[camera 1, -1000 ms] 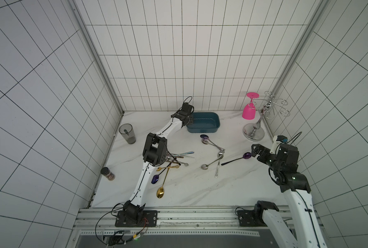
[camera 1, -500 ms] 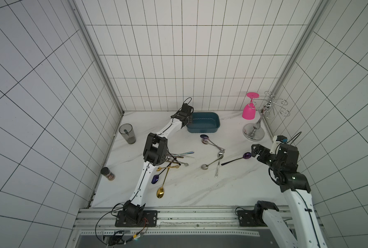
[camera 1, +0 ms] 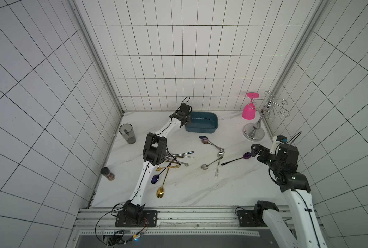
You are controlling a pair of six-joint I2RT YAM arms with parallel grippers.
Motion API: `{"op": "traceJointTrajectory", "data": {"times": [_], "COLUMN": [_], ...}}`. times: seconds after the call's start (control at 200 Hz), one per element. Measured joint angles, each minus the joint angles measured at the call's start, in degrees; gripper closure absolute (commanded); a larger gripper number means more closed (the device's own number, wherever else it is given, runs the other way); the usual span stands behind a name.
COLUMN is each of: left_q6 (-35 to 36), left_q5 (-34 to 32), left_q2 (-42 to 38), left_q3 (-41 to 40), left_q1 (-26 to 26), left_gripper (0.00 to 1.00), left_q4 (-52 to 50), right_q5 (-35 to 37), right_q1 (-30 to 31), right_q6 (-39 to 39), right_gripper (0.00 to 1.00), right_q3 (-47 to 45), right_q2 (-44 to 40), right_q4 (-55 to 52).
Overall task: Put the spoon into the storage box
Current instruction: Pick up the storage box at the center of the board.
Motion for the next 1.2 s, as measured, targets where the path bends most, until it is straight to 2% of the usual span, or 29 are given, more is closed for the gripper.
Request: {"op": "traceJointTrajectory", "data": {"times": [0.17,0.305,0.41,0.535,0.715,0.924,1.029,1.204], "left_q6": [1.2,4.2,7.2,12.2,22.4,40.0,46.9,54.9], "left_q5": [-1.3,-2.4,-2.7,-2.4,1.0,7.1,9.1,13.5], "left_q2": [-1.6,-6.0,-13.0,-23.9,-37.6,-47.7,-50.8,-52.6], "left_q3": [0.1,-0.1,-3.0,-10.5,-24.2,-38.5,-41.9,-42.3], "left_q1": [0.7,1.0,1.2,1.2,1.2,0.3,-1.0,-3.2], "left_gripper": [1.00,1.00,1.00,1.00,1.00,1.00,1.00,1.00], "left_q4": [-0.1,-0.7,-0.2,2.4,6.2,2.7,-2.3,-11.5], "right_q5": [0.0,0.1,0.0,-0.3,-1.3,-1.0,-1.0,-1.5], "right_q1": [0.7,1.9,3.1,5.3,10.7,18.7,21.8,27.8], "right_q6": [-0.3,-1.3,-2.4,-3.8,-5.9,-9.3,-10.3,-11.0], "right_gripper": [0.01,0.01,0.01,0.00,0.02,0.03,0.04,0.05], "right_q3": [0.0,0.7,3.2,7.1,13.1,20.9,24.1,28.0], "right_q2": [0.4,1.8,3.5,5.5,10.9,19.2,22.3,26.9], "right_q4": [-0.3,-2.1,-4.7,-6.6,-9.5,-14.2,-15.6,-16.2]}}
